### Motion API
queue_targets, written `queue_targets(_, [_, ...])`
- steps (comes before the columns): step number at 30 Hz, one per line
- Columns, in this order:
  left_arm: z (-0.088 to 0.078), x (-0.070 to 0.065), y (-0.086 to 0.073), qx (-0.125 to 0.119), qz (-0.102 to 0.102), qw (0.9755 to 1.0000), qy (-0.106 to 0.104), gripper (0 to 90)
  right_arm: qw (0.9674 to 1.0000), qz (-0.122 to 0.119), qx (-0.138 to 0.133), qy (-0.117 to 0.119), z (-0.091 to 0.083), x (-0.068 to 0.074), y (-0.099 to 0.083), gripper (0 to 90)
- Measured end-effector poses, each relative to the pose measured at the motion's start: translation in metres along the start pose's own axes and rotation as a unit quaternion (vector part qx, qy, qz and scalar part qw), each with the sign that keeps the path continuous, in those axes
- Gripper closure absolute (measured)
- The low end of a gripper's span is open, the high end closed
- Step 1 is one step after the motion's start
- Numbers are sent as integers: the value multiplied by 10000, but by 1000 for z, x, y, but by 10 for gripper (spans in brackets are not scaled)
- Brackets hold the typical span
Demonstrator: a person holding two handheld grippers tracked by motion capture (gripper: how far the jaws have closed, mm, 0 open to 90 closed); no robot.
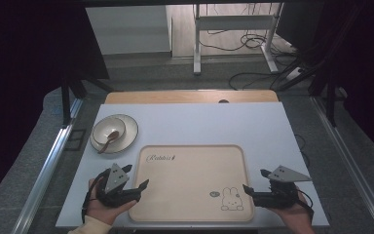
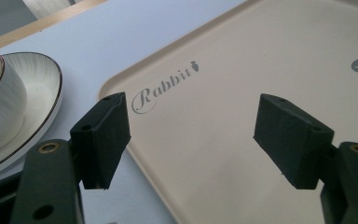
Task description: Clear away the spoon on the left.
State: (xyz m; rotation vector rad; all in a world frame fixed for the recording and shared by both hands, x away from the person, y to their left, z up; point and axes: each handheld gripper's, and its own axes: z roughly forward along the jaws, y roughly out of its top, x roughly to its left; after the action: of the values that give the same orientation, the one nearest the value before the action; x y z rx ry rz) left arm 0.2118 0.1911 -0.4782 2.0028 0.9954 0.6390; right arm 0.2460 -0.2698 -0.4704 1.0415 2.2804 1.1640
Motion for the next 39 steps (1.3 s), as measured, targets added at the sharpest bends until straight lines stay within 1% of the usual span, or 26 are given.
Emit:
queue_targets(4, [1, 2, 2, -1, -17, 10000, 14, 264, 10000, -39, 0, 22, 1, 1, 0, 165])
queue_targets(6, [1, 3, 3, -22, -19, 10000, 34, 265, 10000, -7, 4, 23, 0, 1, -2, 165])
queue_targets(10, [2, 6, 6, -47, 42, 9999, 92, 266, 10000, 14, -35, -13, -3, 0, -3, 165])
queue_targets(14, [3, 9, 8, -67, 74, 9999, 135, 267, 10000, -21, 0, -17, -2, 0, -4, 162])
queue_targets(17, [4, 12, 8, -94, 63, 9998, 166, 267, 10000, -20, 37, -30, -1, -1, -5, 162])
queue_targets(24, [6, 20, 9, -65, 41, 9997, 211, 273, 9999, -2, 97, -55, 2, -1, -5, 163])
queue_targets(28, [6, 23, 10, -87, -28, 9997, 241, 276, 9999, -1, 134, -59, 3, -1, -6, 163])
queue_targets(33, [5, 25, 12, -108, -35, 9996, 260, 277, 9999, -14, 156, -61, 4, -1, -6, 163])
queue_targets(39, [2, 28, 18, -187, -42, 9994, 284, 275, 9998, -4, 173, -49, 5, -1, -6, 163])
